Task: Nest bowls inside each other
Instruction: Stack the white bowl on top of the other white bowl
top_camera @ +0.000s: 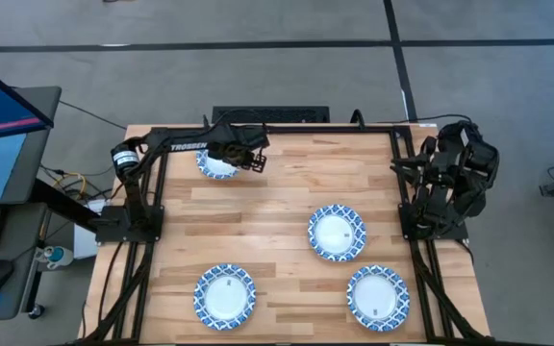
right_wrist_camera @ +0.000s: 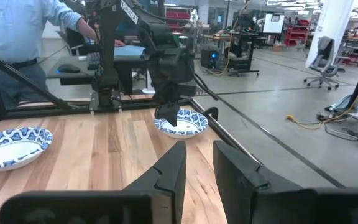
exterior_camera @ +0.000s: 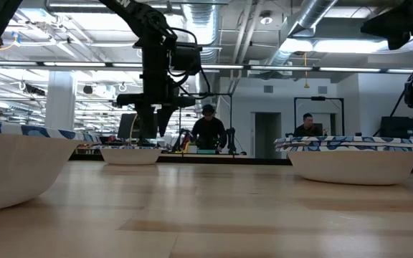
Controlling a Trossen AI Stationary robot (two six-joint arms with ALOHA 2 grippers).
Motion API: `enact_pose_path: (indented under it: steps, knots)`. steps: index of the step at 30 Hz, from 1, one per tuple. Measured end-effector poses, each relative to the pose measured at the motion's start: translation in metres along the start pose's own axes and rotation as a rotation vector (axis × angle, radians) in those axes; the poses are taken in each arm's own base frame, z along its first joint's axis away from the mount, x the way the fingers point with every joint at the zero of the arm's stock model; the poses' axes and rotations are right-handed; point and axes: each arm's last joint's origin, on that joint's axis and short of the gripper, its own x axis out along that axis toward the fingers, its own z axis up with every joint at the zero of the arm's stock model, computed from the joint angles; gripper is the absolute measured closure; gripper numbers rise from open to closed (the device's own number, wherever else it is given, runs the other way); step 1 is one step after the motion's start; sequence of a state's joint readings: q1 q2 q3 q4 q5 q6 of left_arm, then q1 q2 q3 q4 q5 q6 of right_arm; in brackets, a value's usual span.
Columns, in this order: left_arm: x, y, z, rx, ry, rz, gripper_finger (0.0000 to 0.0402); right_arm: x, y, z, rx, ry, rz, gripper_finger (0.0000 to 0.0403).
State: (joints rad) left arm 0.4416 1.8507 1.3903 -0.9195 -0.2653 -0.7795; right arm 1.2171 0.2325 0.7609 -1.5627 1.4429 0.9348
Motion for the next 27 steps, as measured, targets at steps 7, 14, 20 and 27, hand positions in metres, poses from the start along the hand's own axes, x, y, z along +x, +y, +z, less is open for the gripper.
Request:
enact_pose_path:
  steps: [7, 14, 20, 27]
  knots:
    - [0.011, 0.002, 0.003, -0.001, 0.009, -0.087, 0.0283, 0.000, 0.000, 0.000, 0.000, 0.000, 0.000, 0.0300]
    - [0.017, 0.006, 0.001, -0.001, -0.025, -0.038, 0.0283, 0.000, 0.000, 0.000, 0.000, 0.000, 0.000, 0.0300]
    - [0.024, 0.013, 0.004, -0.003, 0.013, -0.066, 0.0283, 0.000, 0.000, 0.000, 0.000, 0.000, 0.000, 0.0300]
    - [0.033, 0.013, 0.000, -0.003, 0.010, -0.094, 0.0283, 0.000, 0.000, 0.000, 0.000, -0.001, -0.001, 0.0300]
